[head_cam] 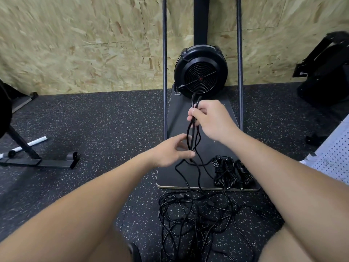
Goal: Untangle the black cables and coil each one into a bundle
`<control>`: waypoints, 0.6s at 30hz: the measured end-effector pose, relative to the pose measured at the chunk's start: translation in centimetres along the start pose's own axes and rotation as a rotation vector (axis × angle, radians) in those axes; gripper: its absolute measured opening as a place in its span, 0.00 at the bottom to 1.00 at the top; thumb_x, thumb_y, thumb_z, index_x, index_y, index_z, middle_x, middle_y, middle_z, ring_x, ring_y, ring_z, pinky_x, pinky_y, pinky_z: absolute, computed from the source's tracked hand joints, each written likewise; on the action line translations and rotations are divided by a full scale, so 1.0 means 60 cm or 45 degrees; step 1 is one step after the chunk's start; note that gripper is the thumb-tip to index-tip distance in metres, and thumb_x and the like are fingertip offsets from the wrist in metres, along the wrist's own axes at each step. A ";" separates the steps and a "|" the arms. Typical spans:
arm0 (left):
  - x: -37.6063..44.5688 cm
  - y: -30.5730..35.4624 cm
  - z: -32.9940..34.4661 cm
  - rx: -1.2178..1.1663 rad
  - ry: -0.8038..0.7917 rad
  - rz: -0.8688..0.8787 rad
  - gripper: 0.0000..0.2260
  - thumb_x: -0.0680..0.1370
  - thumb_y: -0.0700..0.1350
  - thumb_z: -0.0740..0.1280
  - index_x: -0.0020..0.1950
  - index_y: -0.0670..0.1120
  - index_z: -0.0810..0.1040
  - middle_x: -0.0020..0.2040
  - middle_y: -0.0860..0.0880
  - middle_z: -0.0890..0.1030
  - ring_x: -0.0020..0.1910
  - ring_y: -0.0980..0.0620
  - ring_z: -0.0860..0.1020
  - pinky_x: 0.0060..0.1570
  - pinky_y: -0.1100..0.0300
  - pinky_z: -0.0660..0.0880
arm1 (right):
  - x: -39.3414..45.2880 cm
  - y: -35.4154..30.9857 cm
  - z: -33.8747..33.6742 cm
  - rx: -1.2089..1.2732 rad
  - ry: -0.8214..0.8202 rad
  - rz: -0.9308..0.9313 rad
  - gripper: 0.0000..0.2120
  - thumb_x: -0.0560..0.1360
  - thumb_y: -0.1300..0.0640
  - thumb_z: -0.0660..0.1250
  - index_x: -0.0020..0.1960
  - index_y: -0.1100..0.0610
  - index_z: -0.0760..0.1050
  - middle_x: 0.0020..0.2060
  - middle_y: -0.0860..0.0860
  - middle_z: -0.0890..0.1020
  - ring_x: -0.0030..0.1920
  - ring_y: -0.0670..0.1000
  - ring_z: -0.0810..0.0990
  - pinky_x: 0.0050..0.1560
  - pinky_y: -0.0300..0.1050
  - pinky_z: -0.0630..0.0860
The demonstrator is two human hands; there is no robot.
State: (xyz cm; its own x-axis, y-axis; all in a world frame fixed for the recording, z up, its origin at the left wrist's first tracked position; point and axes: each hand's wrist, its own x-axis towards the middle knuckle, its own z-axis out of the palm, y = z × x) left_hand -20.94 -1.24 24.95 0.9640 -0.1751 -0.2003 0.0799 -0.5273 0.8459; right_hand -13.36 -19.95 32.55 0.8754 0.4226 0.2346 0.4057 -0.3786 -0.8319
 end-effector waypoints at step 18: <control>0.001 0.078 -0.044 -0.412 0.686 0.152 0.21 0.87 0.49 0.69 0.51 0.30 0.73 0.43 0.38 0.86 0.35 0.40 0.82 0.40 0.36 0.83 | -0.040 0.043 0.061 0.264 -0.696 0.299 0.12 0.79 0.67 0.73 0.62 0.65 0.81 0.49 0.62 0.86 0.48 0.54 0.76 0.58 0.55 0.77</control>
State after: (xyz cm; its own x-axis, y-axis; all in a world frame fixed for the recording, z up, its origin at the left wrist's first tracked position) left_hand -19.84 -1.49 30.19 0.9565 0.2701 0.1098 -0.0443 -0.2378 0.9703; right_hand -15.40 -18.94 28.02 0.6517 0.7284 -0.2116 0.1116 -0.3680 -0.9231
